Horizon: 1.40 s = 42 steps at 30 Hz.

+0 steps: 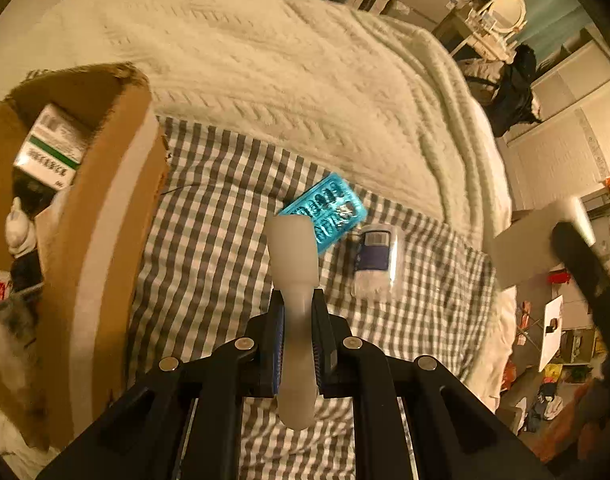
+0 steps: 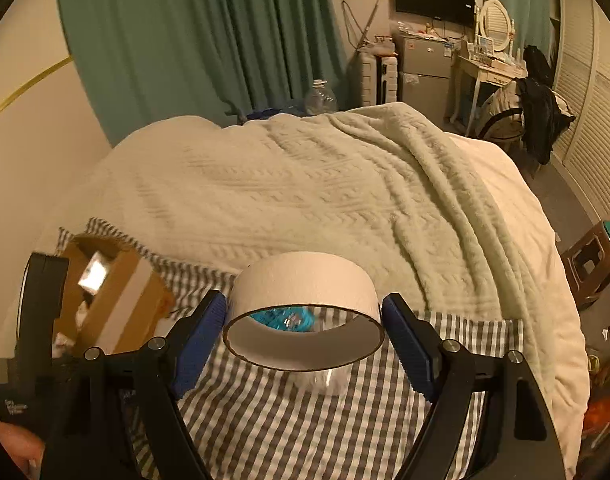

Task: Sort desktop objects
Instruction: 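Carry tube and tape roll over the box and open both tools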

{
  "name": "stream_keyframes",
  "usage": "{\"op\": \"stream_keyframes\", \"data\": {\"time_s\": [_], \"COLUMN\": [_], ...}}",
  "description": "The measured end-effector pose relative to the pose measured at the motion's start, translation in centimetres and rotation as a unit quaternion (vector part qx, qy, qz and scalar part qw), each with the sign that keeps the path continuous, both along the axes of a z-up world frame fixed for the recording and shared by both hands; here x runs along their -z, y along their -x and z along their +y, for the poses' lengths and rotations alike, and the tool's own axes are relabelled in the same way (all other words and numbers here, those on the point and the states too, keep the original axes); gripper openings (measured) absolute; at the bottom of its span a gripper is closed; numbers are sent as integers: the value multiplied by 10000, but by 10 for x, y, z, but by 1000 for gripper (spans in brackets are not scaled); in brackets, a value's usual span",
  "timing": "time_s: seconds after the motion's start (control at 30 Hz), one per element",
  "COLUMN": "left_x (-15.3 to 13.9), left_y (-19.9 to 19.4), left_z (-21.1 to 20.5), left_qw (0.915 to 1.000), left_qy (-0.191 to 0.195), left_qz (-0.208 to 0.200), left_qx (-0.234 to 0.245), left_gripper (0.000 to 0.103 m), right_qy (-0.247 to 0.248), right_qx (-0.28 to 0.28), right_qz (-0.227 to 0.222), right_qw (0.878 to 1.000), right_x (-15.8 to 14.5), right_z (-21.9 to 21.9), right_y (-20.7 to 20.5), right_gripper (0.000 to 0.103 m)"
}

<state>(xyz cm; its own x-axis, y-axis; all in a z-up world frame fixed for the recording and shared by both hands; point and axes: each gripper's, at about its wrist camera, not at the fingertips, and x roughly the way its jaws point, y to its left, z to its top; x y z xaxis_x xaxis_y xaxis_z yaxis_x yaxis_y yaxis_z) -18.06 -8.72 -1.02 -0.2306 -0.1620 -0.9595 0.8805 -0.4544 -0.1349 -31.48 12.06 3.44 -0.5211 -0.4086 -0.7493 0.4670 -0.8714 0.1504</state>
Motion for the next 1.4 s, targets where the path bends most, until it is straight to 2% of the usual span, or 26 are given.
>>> {"op": "stream_keyframes", "data": {"time_s": [0.23,0.4,0.57,0.8,0.97,1.2,1.4], "left_x": [-50,-93,-116,-124,-122,-119,-113], "left_y": [-28,-67,-115,-184,-218,-226,-223], "left_z": [28,40,41,23,-5,-42,-64], "left_qw": [9988,9956,9923,9864,9832,9795,9774], "left_qy": [333,742,1148,1554,1575,1617,1674], "left_qz": [336,571,460,175,244,363,324], "left_qx": [91,42,-116,-498,-892,-1146,-1246], "left_gripper": [12,12,12,12,12,12,13], "right_qy": [143,374,324,389,453,779,968], "right_qx": [-3,-67,-280,-648,-931,-1131,-1264], "right_qz": [-257,-445,-548,-605,-583,-793,-731], "right_qw": [9996,9983,9976,9953,9929,9873,9845], "right_x": [-24,-39,-39,-38,-37,-24,-17], "right_z": [8,1,-29,-89,-131,-176,-199], "right_y": [-44,-84,-123,-160,-173,-171,-158], "right_gripper": [80,80,80,80,80,80,81]}}
